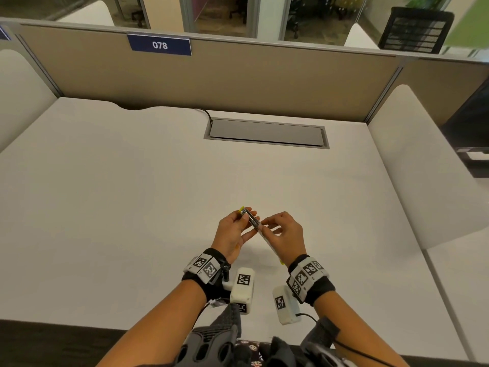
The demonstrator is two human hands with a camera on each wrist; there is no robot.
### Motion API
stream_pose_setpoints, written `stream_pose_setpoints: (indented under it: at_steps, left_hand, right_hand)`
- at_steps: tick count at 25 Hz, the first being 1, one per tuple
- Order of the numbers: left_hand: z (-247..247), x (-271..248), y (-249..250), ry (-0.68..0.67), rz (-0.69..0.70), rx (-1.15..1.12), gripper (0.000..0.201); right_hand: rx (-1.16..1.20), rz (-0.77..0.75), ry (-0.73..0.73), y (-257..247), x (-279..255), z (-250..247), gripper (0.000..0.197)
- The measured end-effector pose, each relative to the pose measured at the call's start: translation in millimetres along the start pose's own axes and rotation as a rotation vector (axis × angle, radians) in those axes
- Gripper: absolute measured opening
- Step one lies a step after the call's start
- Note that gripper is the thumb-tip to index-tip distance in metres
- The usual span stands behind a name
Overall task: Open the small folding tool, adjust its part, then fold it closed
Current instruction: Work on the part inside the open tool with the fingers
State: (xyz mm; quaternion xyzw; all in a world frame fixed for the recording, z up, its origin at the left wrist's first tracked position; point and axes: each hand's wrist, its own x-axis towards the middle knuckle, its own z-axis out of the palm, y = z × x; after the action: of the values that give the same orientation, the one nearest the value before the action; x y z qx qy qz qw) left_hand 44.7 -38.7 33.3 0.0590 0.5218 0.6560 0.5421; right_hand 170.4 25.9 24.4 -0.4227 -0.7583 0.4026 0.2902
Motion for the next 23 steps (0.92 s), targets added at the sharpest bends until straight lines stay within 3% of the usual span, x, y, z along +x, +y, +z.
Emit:
stream_pose_setpoints:
  at_steps: [23]
  left_hand:
    - [-1, -10, -11, 0.018, -0.032, -0.135, 0.023]
  right_hand:
    - [-0.161, 0.011, -0.124, -6, -4, -11, 0.004]
